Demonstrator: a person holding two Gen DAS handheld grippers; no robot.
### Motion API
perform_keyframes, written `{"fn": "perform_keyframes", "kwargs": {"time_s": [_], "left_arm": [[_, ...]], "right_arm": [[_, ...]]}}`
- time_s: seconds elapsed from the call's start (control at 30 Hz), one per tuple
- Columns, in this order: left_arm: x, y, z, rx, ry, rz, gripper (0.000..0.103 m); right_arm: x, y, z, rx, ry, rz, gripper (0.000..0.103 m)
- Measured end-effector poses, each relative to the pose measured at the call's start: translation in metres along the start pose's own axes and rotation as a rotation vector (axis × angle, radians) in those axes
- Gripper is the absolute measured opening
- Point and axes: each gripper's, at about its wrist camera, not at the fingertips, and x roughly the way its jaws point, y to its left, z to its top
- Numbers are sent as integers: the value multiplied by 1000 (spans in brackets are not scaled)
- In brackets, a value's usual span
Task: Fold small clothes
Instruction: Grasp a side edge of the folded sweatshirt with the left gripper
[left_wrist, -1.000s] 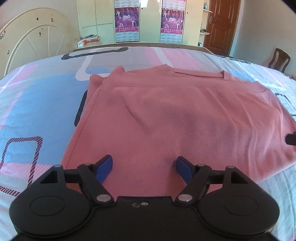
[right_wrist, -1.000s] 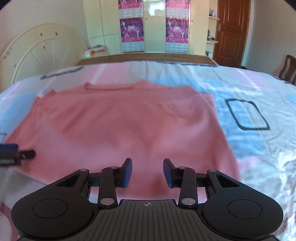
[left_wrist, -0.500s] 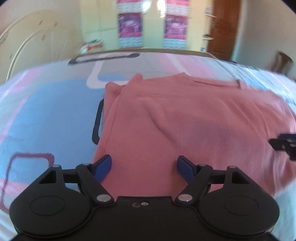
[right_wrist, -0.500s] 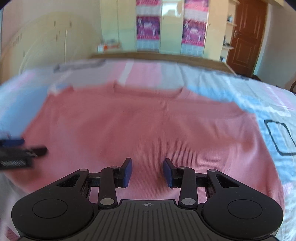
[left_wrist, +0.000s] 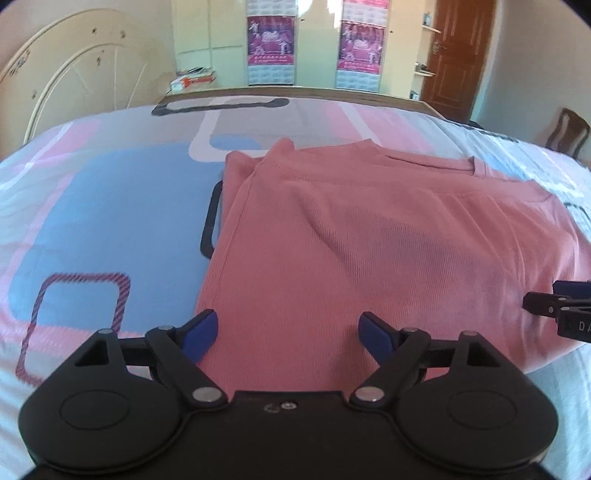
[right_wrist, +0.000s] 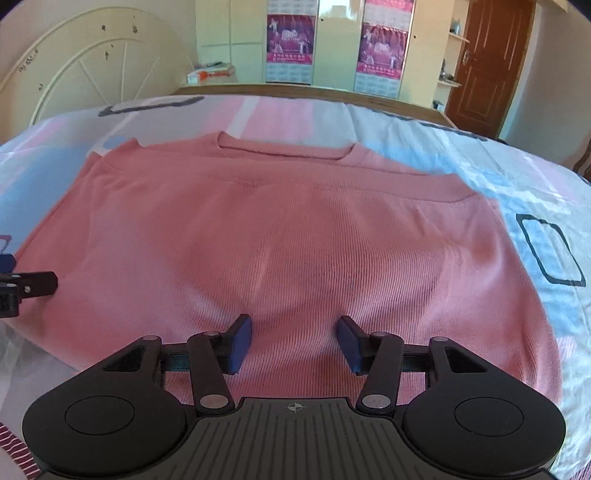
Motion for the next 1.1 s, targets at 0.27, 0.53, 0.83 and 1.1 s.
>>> {"fn": "perform_keyframes", "kwargs": {"time_s": [0.27, 0.53, 0.83, 1.1], "left_arm": [[-10, -13, -11, -92, 56, 51, 83], [-23, -29, -25, -174, 94, 102, 84], [-31, -5, -48, -421, 108, -9, 90], [-7, 29, -45, -636, -54, -211, 100]], "right_arm": [[-6, -12, -13, -68, 9, 65, 54], [-41, -45, -14, -41, -68, 184, 58], [-55, -49, -13, -64, -101, 254, 59], [-32, -26, 1, -44, -99, 238, 60]]}}
